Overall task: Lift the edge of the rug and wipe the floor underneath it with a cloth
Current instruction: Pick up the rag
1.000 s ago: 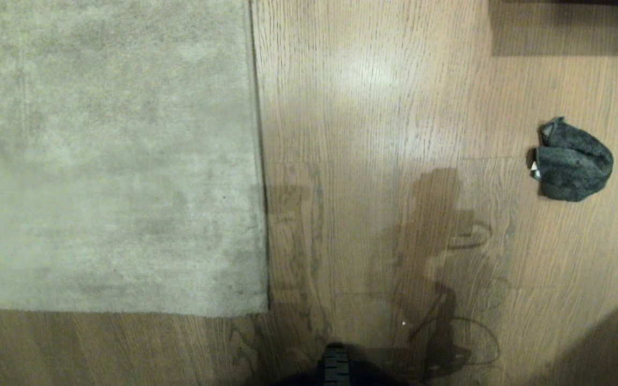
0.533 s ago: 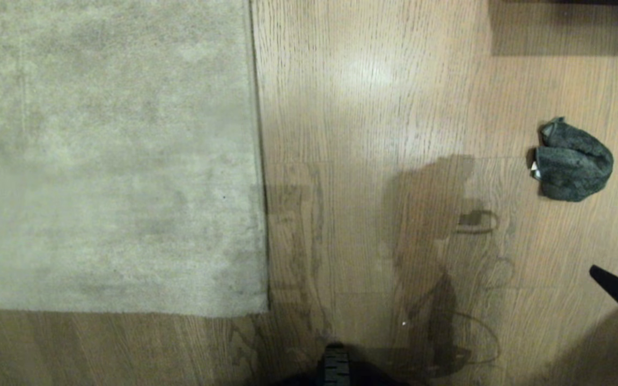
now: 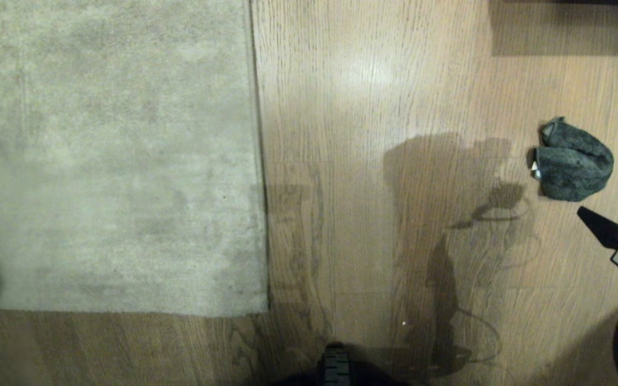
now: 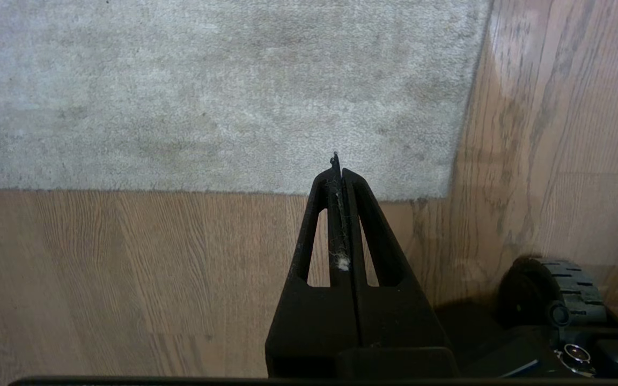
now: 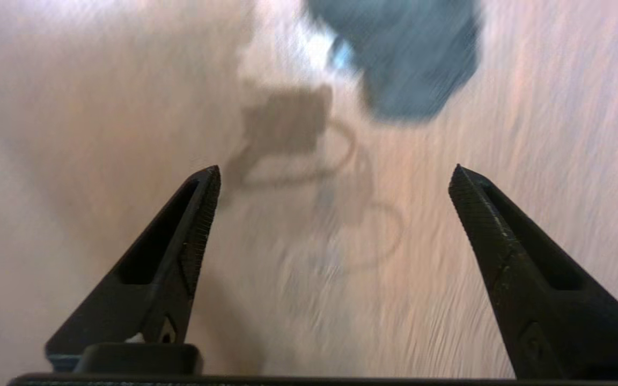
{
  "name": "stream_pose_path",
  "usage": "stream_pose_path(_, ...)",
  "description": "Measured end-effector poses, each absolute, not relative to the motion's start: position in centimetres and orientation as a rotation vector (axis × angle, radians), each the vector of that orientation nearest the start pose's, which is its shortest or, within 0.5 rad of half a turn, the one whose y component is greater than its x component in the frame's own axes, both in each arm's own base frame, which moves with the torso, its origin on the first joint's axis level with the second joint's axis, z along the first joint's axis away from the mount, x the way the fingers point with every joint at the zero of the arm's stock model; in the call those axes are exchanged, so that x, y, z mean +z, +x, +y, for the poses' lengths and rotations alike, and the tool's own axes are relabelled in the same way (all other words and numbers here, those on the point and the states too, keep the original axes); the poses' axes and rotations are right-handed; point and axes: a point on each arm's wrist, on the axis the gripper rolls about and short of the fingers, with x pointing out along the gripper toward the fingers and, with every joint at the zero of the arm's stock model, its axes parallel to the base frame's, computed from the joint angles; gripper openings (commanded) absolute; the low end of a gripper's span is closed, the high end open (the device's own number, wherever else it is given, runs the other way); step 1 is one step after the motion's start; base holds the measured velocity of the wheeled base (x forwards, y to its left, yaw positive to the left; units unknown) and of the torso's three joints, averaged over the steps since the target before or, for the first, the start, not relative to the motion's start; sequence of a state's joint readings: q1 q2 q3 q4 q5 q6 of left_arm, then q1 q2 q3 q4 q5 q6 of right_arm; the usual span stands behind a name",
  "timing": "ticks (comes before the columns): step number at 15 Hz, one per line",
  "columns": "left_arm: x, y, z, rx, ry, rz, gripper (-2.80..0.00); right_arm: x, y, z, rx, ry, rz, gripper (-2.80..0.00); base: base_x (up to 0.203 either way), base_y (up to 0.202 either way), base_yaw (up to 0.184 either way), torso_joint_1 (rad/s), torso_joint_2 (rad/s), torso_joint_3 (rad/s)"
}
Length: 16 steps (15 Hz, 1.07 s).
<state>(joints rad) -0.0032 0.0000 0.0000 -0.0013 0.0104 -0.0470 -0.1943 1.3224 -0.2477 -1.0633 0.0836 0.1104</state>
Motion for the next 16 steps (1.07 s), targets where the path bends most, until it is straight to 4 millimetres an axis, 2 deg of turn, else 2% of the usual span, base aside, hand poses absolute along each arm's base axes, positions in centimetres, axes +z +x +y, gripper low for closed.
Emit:
stream_pose_path(5, 7.6, -2.3, 0.0, 0.007, -0.047, -0.001, -2.8, 17.6, 21.5, -5.8, -0.184, 0.102, -0.061, 0.0, 0.0, 0.0, 0.0, 0.0, 0.0, 0.0)
stream_pose_path(9, 7.6, -2.3, 0.0, 0.007, -0.047, -0.001, -2.8, 17.1, 23.4, -7.5, -0.23, 0.103, -0.054, 0.0, 0.0, 0.0, 0.0, 0.0, 0.0, 0.0)
stream_pose_path(16, 7.6, -2.3, 0.0, 0.007, -0.047, -0.001, -2.8, 16.6, 26.3, -9.6, -0.244, 0.105, -0.172, 0.0, 0.0, 0.0, 0.0, 0.0, 0.0, 0.0)
